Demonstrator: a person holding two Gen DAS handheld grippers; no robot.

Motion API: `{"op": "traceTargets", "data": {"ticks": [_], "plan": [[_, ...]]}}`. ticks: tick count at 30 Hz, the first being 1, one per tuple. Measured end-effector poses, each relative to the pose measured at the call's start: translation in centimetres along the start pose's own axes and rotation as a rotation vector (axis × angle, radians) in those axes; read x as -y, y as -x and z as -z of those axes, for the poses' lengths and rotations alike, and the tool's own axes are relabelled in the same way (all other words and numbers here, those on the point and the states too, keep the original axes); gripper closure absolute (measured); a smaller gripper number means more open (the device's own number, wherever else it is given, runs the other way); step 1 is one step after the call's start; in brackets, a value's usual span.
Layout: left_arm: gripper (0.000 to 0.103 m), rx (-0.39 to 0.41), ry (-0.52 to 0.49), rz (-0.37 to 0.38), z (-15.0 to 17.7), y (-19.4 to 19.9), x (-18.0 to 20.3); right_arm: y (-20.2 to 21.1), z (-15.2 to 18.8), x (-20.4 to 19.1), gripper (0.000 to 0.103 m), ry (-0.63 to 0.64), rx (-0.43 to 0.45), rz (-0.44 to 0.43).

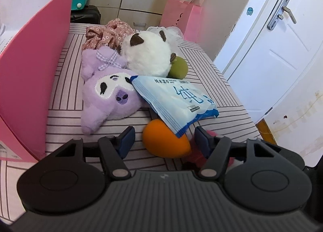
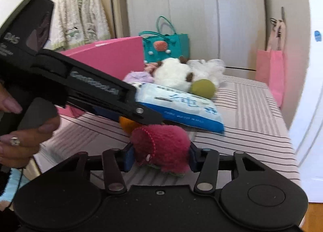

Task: Organize soft objects
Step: 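Grasp the orange sponge with the left gripper while the right gripper grasps the pink fluffy ball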

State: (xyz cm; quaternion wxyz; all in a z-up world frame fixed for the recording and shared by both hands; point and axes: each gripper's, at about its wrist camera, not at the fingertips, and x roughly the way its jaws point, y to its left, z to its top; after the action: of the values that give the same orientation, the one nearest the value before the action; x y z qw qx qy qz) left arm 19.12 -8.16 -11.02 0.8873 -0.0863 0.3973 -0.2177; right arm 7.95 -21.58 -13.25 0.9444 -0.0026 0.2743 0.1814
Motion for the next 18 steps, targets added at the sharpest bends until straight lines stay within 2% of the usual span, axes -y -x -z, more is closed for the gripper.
{"op": "traceTargets", "data": {"ticks": [3,6,8,13,18], "plan": [[0.039,0.014,0.003,0.003,0.1,0.0,0.0,0.3,0.0,0.5,0.048,-0.002,0.003,0.032],[0.047,0.022,-0.022,-0.018,0.3,-0.1,0.3,0.3,0.1,0.8,0.048,-0.013,0.004,0.033],[0.056,0.022,-0.041,-0.020,0.5,-0.1,0.6,0.3,0.1,0.7,0.048,-0.012,0.007,0.035],[0.058,0.049,-0.144,-0.068,1.5,0.0,1.9,0.2,0.1,0.5,0.048,-0.002,0.009,0.040],[0.059,0.054,-0.188,-0.086,1.8,0.7,2.4,0.4,0.1,0.4,0.048,-0.015,0.006,0.040]]}}
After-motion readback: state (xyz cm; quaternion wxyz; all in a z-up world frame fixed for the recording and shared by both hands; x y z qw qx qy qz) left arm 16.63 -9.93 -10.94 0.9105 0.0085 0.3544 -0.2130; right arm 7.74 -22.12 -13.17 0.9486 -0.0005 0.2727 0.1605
